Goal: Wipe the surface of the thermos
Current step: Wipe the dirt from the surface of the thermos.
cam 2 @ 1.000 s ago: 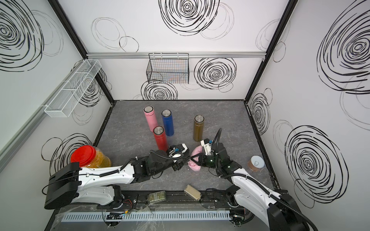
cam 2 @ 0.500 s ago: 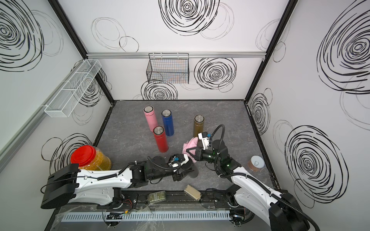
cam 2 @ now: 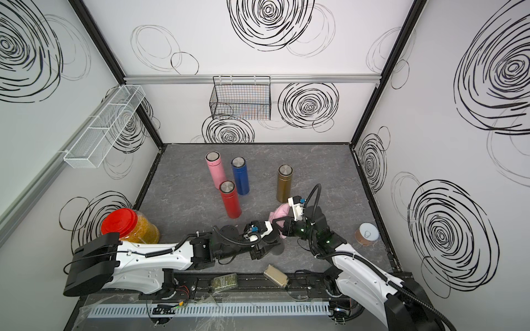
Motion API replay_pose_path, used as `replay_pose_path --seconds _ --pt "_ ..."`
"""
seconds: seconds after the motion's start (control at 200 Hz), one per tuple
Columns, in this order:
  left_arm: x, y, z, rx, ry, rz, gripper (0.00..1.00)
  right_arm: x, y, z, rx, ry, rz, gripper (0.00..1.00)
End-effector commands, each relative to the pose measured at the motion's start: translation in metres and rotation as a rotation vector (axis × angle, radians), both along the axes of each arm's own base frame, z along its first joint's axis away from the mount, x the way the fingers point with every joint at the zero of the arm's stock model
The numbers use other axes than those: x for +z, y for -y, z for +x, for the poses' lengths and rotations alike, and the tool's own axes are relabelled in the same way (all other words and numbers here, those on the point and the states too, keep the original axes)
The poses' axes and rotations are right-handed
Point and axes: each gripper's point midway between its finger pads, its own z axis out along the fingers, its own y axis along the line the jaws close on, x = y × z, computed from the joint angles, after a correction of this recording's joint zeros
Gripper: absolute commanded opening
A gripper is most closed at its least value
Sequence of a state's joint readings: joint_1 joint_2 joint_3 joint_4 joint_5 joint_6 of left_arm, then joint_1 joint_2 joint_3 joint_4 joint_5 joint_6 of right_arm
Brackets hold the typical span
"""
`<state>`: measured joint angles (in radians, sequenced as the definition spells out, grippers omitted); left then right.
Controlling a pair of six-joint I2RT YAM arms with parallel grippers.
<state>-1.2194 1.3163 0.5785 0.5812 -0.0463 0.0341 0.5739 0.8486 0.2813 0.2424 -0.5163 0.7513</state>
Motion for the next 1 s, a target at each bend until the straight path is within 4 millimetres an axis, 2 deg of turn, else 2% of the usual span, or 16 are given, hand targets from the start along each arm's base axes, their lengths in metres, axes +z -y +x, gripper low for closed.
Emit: replay_pose_path --seconds 0.0,0.05,0.095,0.28,0.375,0.42,0.475,0.636,0.726,0.811,0.921,0.996 --pt "-0.028 -0.009 0.02 0.098 0.011 0.103 0.0 0.063 -0.015 -0.005 0.082 0.126 0.127 0.0" --pt "-0.029 -0.01 0.024 0.115 0.001 0.102 0.0 0.06 -0.014 -0.005 0.078 0.118 0.106 0.0" --pt "-0.03 -0.012 0.029 0.139 -0.006 0.097 0.0 0.046 -0.012 -0.005 0.064 0.095 0.08 0.0" --pt "-0.03 -0.02 0.041 0.217 -0.037 0.078 0.0 -0.041 0.009 -0.02 -0.018 -0.071 -0.04 0.0" --pt "-0.027 -0.025 0.048 0.269 -0.05 0.066 0.0 -0.066 0.018 -0.028 -0.063 -0.104 -0.111 0.0" --pt "-0.026 -0.027 0.051 0.288 -0.061 0.059 0.0 -0.065 0.019 -0.031 -0.067 -0.097 -0.116 0.0" --pt "-0.024 -0.028 0.057 0.323 -0.083 0.043 0.0 -0.05 0.015 -0.031 -0.059 -0.054 -0.093 0.0" --pt "-0.033 -0.026 0.065 0.383 -0.157 0.056 0.0 0.023 -0.001 -0.037 -0.003 0.16 0.013 0.0" --pt "-0.035 -0.029 0.073 0.442 -0.179 0.05 0.0 0.045 -0.007 -0.042 0.023 0.218 0.061 0.0" --pt "-0.034 -0.031 0.079 0.491 -0.199 0.034 0.0 0.035 -0.011 -0.046 0.042 0.197 0.055 0.0" --pt "-0.028 -0.029 0.083 0.533 -0.222 0.007 0.0 -0.008 -0.011 -0.048 0.044 0.098 -0.012 0.0" --pt "-0.024 -0.025 0.082 0.533 -0.221 -0.004 0.0 -0.023 -0.012 -0.051 0.051 0.075 -0.026 0.0"
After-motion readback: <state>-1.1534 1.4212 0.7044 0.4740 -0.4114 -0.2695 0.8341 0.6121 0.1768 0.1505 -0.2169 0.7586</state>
